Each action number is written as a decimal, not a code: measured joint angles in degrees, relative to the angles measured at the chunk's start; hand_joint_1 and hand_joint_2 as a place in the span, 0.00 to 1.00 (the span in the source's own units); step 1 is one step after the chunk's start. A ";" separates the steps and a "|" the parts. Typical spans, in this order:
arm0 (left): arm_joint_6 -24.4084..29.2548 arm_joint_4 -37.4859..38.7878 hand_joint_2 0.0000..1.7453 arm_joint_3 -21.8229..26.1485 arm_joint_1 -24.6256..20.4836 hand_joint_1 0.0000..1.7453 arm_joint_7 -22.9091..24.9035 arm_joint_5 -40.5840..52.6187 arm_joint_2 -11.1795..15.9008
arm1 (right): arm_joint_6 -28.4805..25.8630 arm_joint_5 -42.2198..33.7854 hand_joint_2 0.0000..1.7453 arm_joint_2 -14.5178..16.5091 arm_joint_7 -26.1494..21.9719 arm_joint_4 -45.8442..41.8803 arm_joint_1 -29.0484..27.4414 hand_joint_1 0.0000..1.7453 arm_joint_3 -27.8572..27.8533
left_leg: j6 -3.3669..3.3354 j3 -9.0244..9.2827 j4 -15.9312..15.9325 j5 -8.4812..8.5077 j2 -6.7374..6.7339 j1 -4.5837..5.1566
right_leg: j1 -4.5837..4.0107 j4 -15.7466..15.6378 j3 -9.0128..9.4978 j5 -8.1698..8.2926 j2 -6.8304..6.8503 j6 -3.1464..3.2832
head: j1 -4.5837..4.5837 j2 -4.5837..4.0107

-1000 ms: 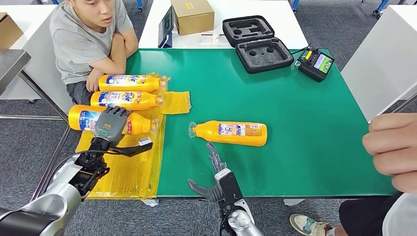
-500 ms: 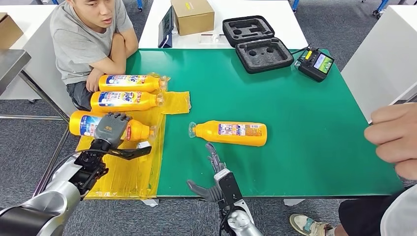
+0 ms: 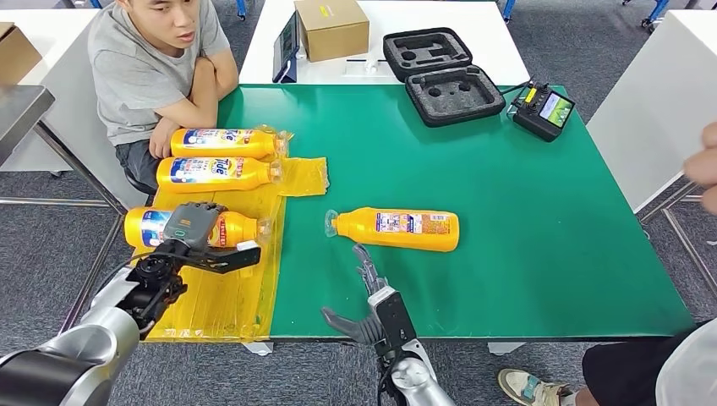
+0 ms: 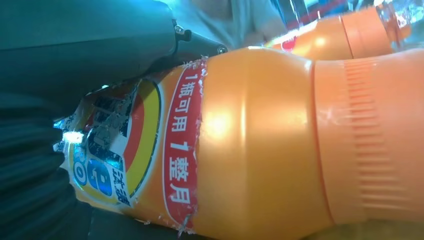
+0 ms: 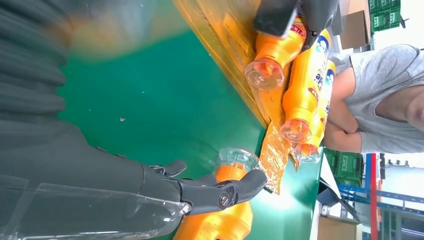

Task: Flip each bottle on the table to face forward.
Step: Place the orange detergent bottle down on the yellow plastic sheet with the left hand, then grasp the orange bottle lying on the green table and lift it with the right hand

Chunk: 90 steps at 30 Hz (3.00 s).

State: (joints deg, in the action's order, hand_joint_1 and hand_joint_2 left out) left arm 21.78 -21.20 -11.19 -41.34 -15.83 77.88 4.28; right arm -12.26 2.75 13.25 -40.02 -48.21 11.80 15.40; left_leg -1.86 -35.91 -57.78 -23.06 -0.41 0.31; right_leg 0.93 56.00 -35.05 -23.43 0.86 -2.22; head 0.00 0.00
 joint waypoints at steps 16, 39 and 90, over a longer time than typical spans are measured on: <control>-11.48 0.12 1.00 3.17 -2.70 0.16 -12.10 -13.07 -1.58 | 0.11 -0.63 1.00 -0.24 0.00 1.04 0.62 0.00 0.47 | 0.00 0.06 0.00 0.00 0.02 0.01 | 0.02 -0.01 0.05 0.00 0.04 0.00 | 0.00 0.00; -8.77 0.05 1.00 -0.58 -3.34 0.00 -11.32 -16.44 -4.43 | -0.86 -0.27 1.00 -1.45 0.00 1.04 0.49 0.00 0.45 | 0.00 0.04 -0.01 0.00 -0.03 0.00 | 0.00 0.00 0.02 0.01 -0.02 -0.01 | -0.01 0.00; -13.37 -58.73 1.00 -4.31 36.06 0.00 -21.43 -66.41 -8.83 | -19.72 29.95 1.00 -9.50 3.96 -20.28 -8.76 0.00 -4.81 | -0.06 -0.08 0.00 -0.14 0.01 0.15 | 0.14 -0.07 -0.08 -0.02 -0.02 -0.04 | 0.00 0.00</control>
State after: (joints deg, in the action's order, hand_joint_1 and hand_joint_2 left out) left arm 8.40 -79.93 -15.49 -5.28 -37.26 11.47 -4.55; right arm -31.98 32.70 3.75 -36.06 -68.49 3.05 10.59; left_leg -1.92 -35.99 -57.78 -23.20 -0.40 0.46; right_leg 1.07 55.93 -35.13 -23.46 0.83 -2.26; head 0.00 0.00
